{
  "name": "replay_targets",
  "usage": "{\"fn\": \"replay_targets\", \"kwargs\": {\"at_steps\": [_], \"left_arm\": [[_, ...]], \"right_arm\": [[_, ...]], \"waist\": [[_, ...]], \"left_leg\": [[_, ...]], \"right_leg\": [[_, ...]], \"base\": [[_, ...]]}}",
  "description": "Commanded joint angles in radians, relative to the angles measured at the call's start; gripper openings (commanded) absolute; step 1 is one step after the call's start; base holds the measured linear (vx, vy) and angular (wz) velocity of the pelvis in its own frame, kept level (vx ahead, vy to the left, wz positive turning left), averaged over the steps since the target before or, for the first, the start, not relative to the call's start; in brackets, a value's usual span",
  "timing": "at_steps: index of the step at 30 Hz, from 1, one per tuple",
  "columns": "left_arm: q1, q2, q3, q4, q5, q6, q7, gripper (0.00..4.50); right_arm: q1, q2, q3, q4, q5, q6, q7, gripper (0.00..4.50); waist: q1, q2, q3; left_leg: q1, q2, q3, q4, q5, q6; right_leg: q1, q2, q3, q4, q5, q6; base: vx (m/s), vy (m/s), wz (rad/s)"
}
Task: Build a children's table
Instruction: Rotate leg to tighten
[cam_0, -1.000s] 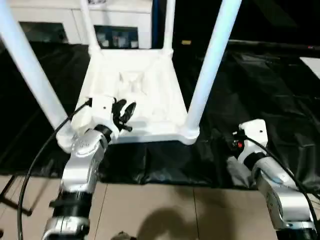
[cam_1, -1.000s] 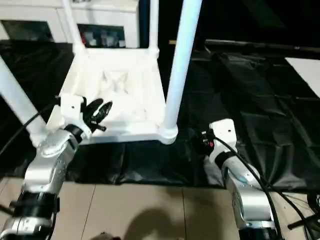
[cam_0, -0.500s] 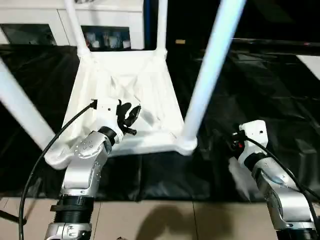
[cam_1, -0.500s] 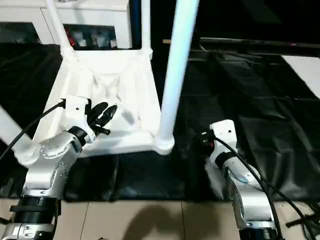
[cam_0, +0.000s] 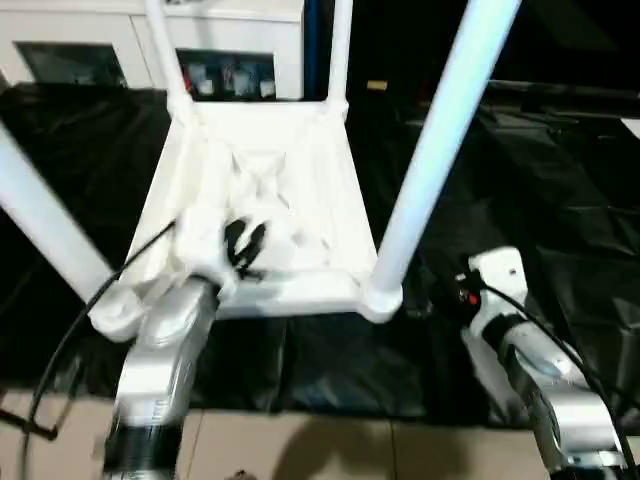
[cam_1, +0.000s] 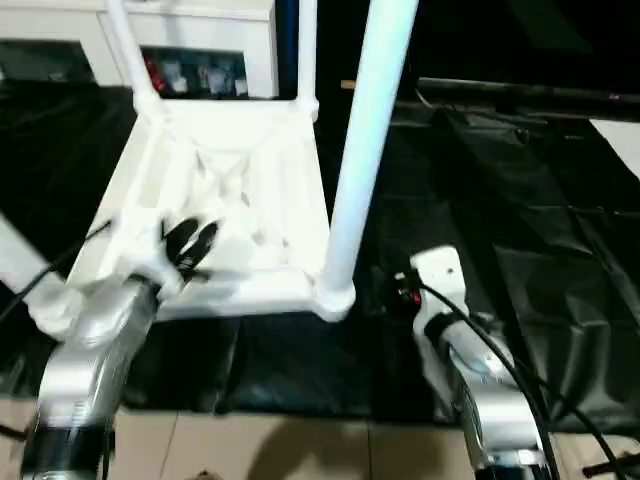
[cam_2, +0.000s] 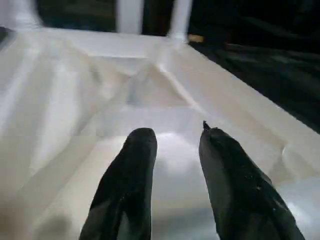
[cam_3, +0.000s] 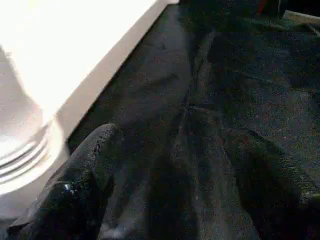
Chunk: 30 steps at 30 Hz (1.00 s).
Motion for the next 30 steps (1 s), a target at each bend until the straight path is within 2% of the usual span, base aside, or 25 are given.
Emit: {"fn": "replay_targets", "kwargs": {"at_steps": [1,2,3,4,6,8,11,13,14,15,16,17,18,19,20,21,22,23,24,25,26,27,28,29,30], "left_arm": [[0.026,0.002,0.011,-0.046,0.003,-0.029,0.011,1.71],[0.036,0.002,0.011,-0.053,0.003,-0.034,0.011,1.71],[0.053,0.001,0.011,-0.066,-0.003,-0.035,0.011,1.71],[0.064,0.001,0.011,-0.074,-0.004,-0.034,0.013,1.71],[0.073,-0.003,0.011,-0.083,-0.004,-0.027,0.023,1.71],[0.074,-0.005,0.009,-0.088,-0.005,-0.024,0.029,1.71],[0.071,-0.005,0.0,-0.095,-0.003,-0.022,0.033,1.71],[0.071,-0.006,-0.004,-0.1,-0.003,-0.015,0.037,1.71],[0.069,-0.005,-0.006,-0.099,-0.003,-0.014,0.035,1.71],[0.069,-0.004,-0.009,-0.099,-0.004,-0.011,0.034,1.71],[0.069,-0.003,-0.012,-0.1,-0.004,-0.008,0.033,1.71],[0.069,-0.002,-0.014,-0.1,-0.003,-0.007,0.031,1.71],[0.069,0.0,-0.019,-0.098,-0.001,-0.006,0.03,1.71],[0.07,0.001,-0.02,-0.097,0.0,-0.005,0.03,1.71],[0.07,0.002,-0.021,-0.096,0.001,-0.006,0.031,1.71],[0.07,0.002,-0.021,-0.095,0.001,-0.006,0.031,1.71],[0.068,0.004,-0.021,-0.094,-0.001,-0.005,0.034,1.71],[0.068,0.004,-0.021,-0.094,-0.001,-0.005,0.034,1.71],[0.067,0.005,-0.021,-0.095,-0.002,-0.004,0.035,1.71],[0.068,0.006,-0.022,-0.097,-0.002,-0.002,0.036,1.71],[0.069,0.007,-0.023,-0.099,-0.002,0.0,0.037,1.71],[0.072,0.008,-0.026,-0.104,-0.005,0.004,0.039,1.71],[0.072,0.009,-0.027,-0.105,-0.005,0.004,0.039,1.71],[0.074,0.009,-0.028,-0.106,-0.005,0.005,0.037,1.71],[0.075,0.01,-0.029,-0.108,-0.005,0.006,0.036,1.71]], "right_arm": [[0.002,0.007,-0.028,-0.012,0.02,-0.021,-0.01,3.66],[0.002,0.008,-0.031,-0.011,0.02,-0.025,-0.011,3.66],[0.003,0.011,-0.036,-0.003,0.02,-0.033,-0.016,3.66],[0.002,0.017,-0.044,0.004,0.026,-0.037,-0.02,3.66],[0.003,0.023,-0.05,0.009,0.035,-0.039,-0.022,3.66],[0.005,0.021,-0.046,0.007,0.033,-0.04,-0.022,3.66],[0.008,0.026,-0.047,0.005,0.037,-0.039,-0.028,3.66],[0.01,0.03,-0.05,0.004,0.039,-0.041,-0.032,3.66],[0.011,0.031,-0.051,0.003,0.039,-0.041,-0.035,3.66],[0.012,0.033,-0.053,0.002,0.038,-0.043,-0.037,3.66],[0.013,0.034,-0.055,0.0,0.038,-0.044,-0.038,3.66],[0.014,0.035,-0.055,-0.001,0.038,-0.044,-0.039,3.66],[0.016,0.035,-0.057,-0.002,0.039,-0.045,-0.04,3.66],[0.017,0.035,-0.057,-0.003,0.039,-0.045,-0.04,3.66],[0.018,0.035,-0.057,-0.004,0.039,-0.044,-0.04,3.66],[0.019,0.035,-0.057,-0.004,0.039,-0.044,-0.04,3.66],[0.021,0.033,-0.053,-0.006,0.04,-0.041,-0.037,3.66],[0.021,0.033,-0.053,-0.006,0.04,-0.041,-0.037,3.66],[0.022,0.032,-0.051,-0.008,0.04,-0.04,-0.036,3.66],[0.023,0.031,-0.05,-0.008,0.039,-0.04,-0.036,3.66],[0.023,0.03,-0.05,-0.008,0.039,-0.04,-0.036,3.66],[0.024,0.031,-0.051,-0.008,0.04,-0.041,-0.037,3.66],[0.024,0.031,-0.051,-0.008,0.041,-0.041,-0.038,3.66],[0.024,0.031,-0.051,-0.008,0.04,-0.041,-0.038,3.66],[0.024,0.031,-0.05,-0.008,0.039,-0.041,-0.039,3.66]], "waist": [[0.007,-0.014,-0.056],[0.005,-0.014,-0.046],[0.006,-0.011,-0.034],[0.003,-0.019,-0.025],[0.003,-0.016,-0.01],[0.001,-0.025,-0.015],[-0.004,-0.018,-0.015],[-0.028,-0.007,-0.008],[-0.034,0.012,0.0],[-0.03,0.025,-0.002],[0.039,0.027,0.0],[0.051,0.029,-0.006],[0.024,-0.058,-0.035],[0.033,-0.081,-0.022],[0.066,-0.052,-0.007],[0.079,-0.05,-0.005],[0.09,-0.019,-0.021],[0.083,-0.005,-0.035],[0.039,0.021,-0.031],[-0.001,0.04,-0.08],[-0.014,0.029,-0.089],[-0.021,0.029,-0.083],[-0.024,0.019,-0.08],[-0.03,0.013,-0.074],[-0.036,-0.012,-0.056]], "left_leg": [[0.02,0.073,-0.011,-0.072,0.062,0.094],[0.022,0.077,-0.009,-0.081,-0.023,0.077],[0.034,0.086,-0.005,-0.094,-0.171,0.03],[0.043,0.087,0.002,-0.1,-0.277,-0.019],[0.064,0.084,0.004,-0.104,-0.404,-0.082],[0.054,0.081,-0.005,-0.113,-0.412,-0.104],[0.072,0.079,-0.015,-0.12,-0.537,-0.124],[0.096,0.079,-0.022,-0.128,-0.702,-0.124],[0.1,0.083,-0.022,-0.149,-0.784,-0.132],[0.04,0.108,-0.004,-0.235,-0.921,-0.136],[-0.037,0.088,0.058,-0.269,-0.997,-0.136],[-0.023,0.094,0.077,-0.261,-0.933,-0.112],[0.098,0.077,0.073,-0.095,-0.621,-0.082],[0.114,0.048,0.042,0.092,-0.361,-0.015],[-0.025,-0.011,-0.038,0.138,-0.083,0.08],[-0.062,-0.001,-0.051,0.105,-0.055,0.066],[-0.008,0.022,-0.041,0.023,-0.063,0.064],[0.034,0.035,-0.03,-0.025,-0.069,0.063],[0.105,0.092,-0.096,-0.114,-0.181,0.122],[0.216,0.172,-0.191,-0.121,-0.223,0.254],[0.225,0.176,-0.204,-0.108,-0.159,0.343],[0.19,0.16,-0.194,-0.102,-0.039,0.454],[0.174,0.15,-0.162,-0.104,0.025,0.483],[0.152,0.139,-0.135,-0.115,0.038,0.478],[0.104,0.094,-0.08,-0.128,-0.022,0.426]], "right_leg": [[0.048,-0.071,0.038,-0.063,0.325,-0.232],[0.044,-0.074,0.039,-0.073,0.195,-0.244],[0.036,-0.076,0.038,-0.092,-0.057,-0.248],[0.023,-0.073,0.04,-0.112,-0.255,-0.223],[-0.005,-0.077,0.04,-0.142,-0.485,-0.156],[0.004,-0.078,0.036,-0.15,-0.523,-0.102],[0.011,-0.075,0.015,-0.165,-0.603,-0.051],[0.03,-0.047,-0.043,-0.184,-0.599,-0.044],[0.039,-0.029,-0.071,-0.178,-0.568,-0.045],[0.124,-0.001,-0.098,-0.041,-0.361,-0.063],[0.183,0.025,-0.118,0.082,-0.177,-0.04],[0.172,0.017,-0.085,0.095,-0.222,-0.034],[0.083,-0.078,0.025,-0.066,-0.732,-0.022],[0.033,-0.167,0.065,-0.222,-1.021,-0.066],[0.153,-0.198,0.176,-0.238,-1.05,-0.13],[0.19,-0.164,0.143,-0.204,-0.801,-0.158],[0.173,-0.1,0.095,-0.183,-0.548,-0.219],[0.158,-0.062,0.057,-0.168,-0.44,-0.235],[0.083,0.026,0.002,-0.081,-0.26,-0.208],[-0.001,0.015,-0.014,0.046,-0.174,-0.117],[-0.025,0.006,-0.014,0.067,-0.141,-0.052],[-0.059,-0.004,-0.014,0.101,-0.088,0.034],[-0.091,-0.013,-0.007,0.109,-0.02,0.057],[-0.093,-0.012,-0.005,0.106,0.026,0.051],[-0.067,-0.022,0.009,0.034,0.122,0.002]], "base": [[-0.163,-0.035,0.05],[-0.163,-0.035,0.05],[-0.169,-0.027,0.06],[-0.166,-0.012,0.06],[-0.168,-0.007,0.06],[-0.153,0.016,-0.01],[-0.104,0.041,-0.09],[-0.065,0.066,-0.15],[-0.055,0.07,-0.18],[-0.094,0.062,-0.2],[-0.078,0.009,0.02],[-0.078,0.009,0.02],[0.068,-0.105,0.03],[0.137,-0.064,-0.04],[0.137,-0.064,-0.04],[0.107,0.025,0.08],[0.089,0.025,0.31],[0.089,0.025,0.31],[0.07,0.055,0.39],[0.109,0.037,0.09],[0.109,0.037,0.09],[0.135,0.005,-0.06],[0.102,-0.008,-0.01],[0.102,-0.008,-0.01],[0.094,-0.048,-0.02]]}}
